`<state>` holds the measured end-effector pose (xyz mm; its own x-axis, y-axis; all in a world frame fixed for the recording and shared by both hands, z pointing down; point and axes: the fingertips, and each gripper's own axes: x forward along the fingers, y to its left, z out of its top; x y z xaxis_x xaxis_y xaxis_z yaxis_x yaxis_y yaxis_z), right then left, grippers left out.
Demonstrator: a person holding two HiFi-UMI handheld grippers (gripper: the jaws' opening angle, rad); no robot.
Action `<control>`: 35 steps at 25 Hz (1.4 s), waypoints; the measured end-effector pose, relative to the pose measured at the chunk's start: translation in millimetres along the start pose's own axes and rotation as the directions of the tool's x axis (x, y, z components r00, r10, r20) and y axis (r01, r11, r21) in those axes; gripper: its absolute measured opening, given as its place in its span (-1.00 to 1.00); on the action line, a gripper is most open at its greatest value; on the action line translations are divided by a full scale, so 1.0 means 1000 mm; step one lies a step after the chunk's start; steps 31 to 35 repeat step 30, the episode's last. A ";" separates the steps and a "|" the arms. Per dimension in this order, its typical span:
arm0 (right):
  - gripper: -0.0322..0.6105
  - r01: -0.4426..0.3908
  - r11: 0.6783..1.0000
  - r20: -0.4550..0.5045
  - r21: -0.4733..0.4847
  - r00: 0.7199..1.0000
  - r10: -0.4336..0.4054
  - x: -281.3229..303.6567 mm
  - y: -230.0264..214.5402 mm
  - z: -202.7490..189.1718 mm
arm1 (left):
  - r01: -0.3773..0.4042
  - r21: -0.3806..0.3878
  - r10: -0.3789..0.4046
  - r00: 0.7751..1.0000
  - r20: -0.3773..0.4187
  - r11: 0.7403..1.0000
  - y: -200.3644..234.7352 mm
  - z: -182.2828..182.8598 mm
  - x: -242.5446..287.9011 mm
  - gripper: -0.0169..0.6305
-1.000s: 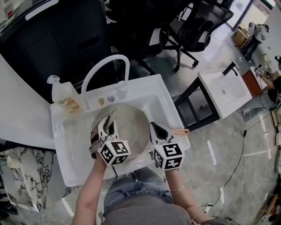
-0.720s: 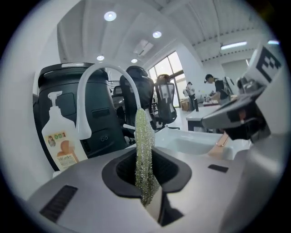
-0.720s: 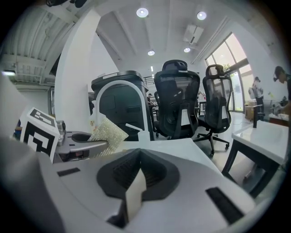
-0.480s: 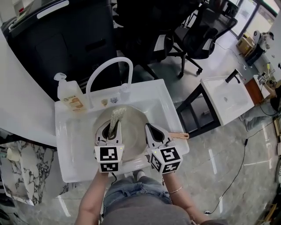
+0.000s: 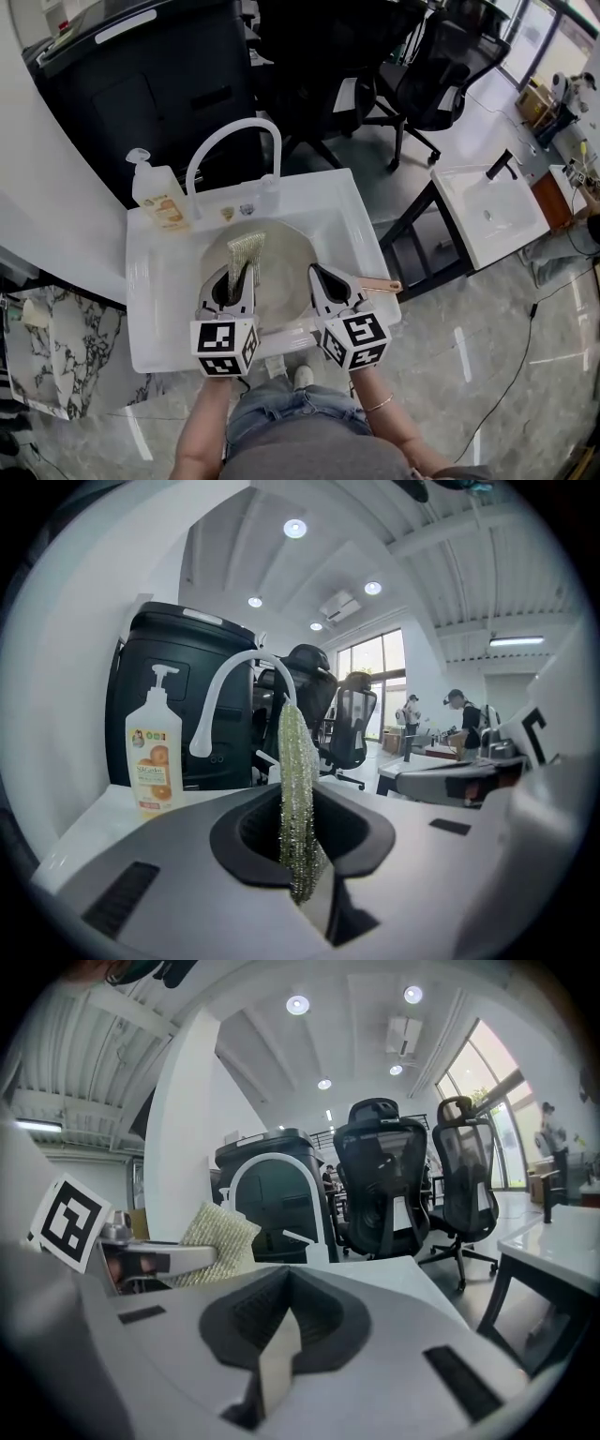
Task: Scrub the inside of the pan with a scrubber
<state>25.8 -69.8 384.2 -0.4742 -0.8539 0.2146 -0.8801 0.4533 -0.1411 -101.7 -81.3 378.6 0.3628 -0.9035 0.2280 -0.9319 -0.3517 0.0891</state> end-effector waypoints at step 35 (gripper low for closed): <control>-0.87 -0.083 0.995 0.047 -0.056 0.995 0.086 -0.066 0.004 -0.009 | -0.072 0.020 0.071 0.996 0.048 0.997 -0.052 -0.017 -0.054 -0.75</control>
